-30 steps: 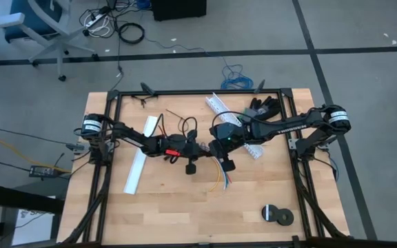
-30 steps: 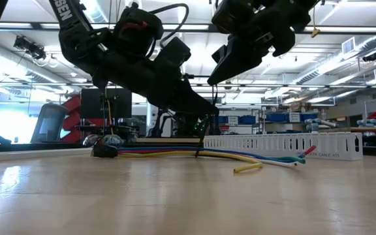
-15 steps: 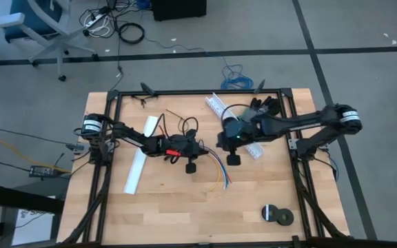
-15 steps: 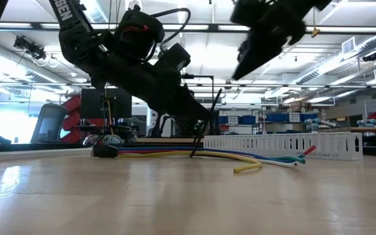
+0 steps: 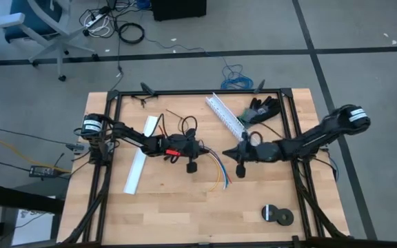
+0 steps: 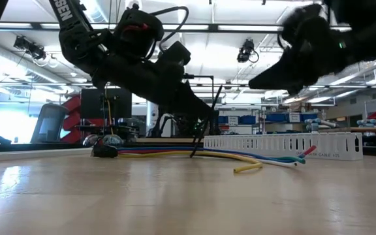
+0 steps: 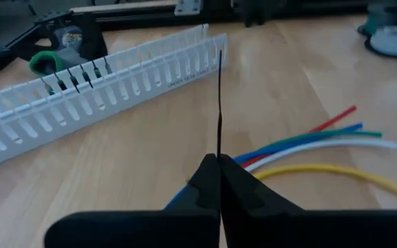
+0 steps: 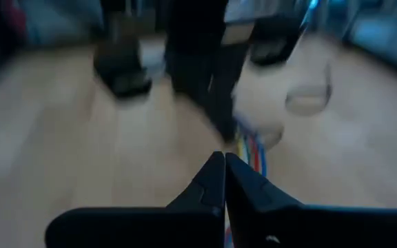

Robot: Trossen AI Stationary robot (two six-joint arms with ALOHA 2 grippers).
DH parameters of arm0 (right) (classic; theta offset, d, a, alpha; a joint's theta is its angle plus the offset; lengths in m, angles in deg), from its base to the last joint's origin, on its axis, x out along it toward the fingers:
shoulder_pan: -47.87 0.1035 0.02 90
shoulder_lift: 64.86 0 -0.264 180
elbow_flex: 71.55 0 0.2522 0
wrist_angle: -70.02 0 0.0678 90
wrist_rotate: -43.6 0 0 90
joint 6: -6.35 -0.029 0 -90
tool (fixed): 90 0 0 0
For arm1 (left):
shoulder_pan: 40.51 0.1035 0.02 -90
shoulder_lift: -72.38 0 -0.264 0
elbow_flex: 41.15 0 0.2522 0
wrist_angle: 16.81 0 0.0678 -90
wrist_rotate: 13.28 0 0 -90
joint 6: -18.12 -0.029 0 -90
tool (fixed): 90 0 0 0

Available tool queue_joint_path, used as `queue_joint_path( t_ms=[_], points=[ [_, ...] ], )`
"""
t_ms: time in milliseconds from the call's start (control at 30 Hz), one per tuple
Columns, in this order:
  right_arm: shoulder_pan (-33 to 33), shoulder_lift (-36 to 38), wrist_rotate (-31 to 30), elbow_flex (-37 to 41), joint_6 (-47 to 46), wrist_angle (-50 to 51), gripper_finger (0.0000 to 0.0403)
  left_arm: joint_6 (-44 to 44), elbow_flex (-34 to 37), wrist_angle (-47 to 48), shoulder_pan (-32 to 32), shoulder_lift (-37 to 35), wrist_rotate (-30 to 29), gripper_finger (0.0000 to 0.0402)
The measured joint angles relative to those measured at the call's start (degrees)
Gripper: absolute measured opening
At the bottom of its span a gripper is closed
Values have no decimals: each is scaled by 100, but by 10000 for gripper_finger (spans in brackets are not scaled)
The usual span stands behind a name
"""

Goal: Ziptie cables
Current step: Wrap the cable wires with black zip tie

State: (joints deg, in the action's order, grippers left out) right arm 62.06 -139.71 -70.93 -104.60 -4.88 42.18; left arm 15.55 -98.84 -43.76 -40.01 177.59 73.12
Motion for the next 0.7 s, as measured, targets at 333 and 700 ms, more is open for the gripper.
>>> queue_joint_path(
  t_ms=[333, 700],
  points=[
    [-509, -2053, 218, 102, 31, -3115, 3, 473, -1, -267, 0, 0, 112, 0],
    [-611, -2348, 436, -150, 226, -3201, 56, 742, -2, -322, 0, 0, 130, 0]
  ],
)
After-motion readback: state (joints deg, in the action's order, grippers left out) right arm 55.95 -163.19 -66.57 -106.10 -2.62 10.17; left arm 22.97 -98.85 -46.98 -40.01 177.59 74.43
